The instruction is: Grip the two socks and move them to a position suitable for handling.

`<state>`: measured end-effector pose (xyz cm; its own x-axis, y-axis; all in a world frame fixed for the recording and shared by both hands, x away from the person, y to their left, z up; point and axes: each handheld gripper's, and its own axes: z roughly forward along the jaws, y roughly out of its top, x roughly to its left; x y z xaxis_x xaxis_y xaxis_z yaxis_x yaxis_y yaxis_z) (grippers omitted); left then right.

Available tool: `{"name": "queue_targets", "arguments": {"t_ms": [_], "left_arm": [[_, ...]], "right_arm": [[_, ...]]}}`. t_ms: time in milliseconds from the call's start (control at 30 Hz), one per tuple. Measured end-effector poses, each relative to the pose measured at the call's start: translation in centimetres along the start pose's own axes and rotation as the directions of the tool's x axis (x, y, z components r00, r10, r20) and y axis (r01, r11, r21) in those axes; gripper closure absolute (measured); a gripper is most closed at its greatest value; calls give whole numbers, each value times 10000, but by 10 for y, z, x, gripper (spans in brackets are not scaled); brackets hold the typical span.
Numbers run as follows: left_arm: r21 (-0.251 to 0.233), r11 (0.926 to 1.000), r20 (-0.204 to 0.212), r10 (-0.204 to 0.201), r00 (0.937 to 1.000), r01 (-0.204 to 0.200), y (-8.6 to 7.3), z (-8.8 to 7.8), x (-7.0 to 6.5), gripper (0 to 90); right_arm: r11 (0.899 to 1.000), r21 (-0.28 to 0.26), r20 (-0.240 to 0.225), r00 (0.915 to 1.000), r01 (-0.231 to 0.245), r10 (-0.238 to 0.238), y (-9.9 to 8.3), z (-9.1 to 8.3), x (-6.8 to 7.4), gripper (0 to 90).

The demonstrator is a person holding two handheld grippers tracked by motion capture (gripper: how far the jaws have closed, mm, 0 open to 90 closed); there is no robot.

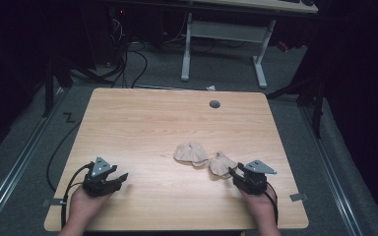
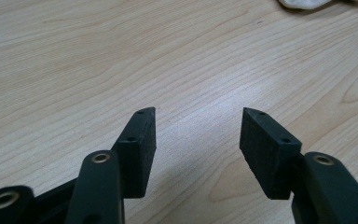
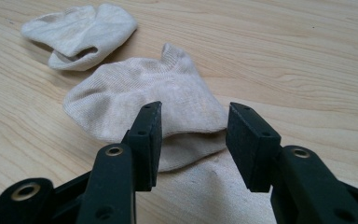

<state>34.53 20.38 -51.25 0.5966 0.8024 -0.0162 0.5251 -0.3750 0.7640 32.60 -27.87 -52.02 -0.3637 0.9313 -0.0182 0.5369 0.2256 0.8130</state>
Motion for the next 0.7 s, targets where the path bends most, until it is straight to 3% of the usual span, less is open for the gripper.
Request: {"name": "queue_targets", "arguments": {"t_ms": [167, 233, 367, 500, 700], "left_arm": [[-30, 10000, 71, 63, 10000, -63, 0, 1, 0, 479], [100, 9999, 172, 79, 9998, -81, 3, 0, -2, 443], [-62, 10000, -5, 68, 10000, -68, 5, -1, -4, 448], [-318, 9995, -1, -55, 10000, 55, 7, -1, -5, 445], [-463, 9985, 277, -277, 9992, 290, 9, 1, -3, 444]], "right_arm": [[10000, 36, 65, 10000, -57, 57, 0, 1, 0, 561], [10000, 10, 101, 9999, -67, 67, 0, 1, -1, 567], [9999, -19, 6, 9999, -133, 133, 2, 0, 0, 633], [10000, -23, -57, 10000, -79, 79, 6, -2, 1, 769], [9999, 115, -265, 9996, 29, -26, 10, 0, 5, 816]]}}
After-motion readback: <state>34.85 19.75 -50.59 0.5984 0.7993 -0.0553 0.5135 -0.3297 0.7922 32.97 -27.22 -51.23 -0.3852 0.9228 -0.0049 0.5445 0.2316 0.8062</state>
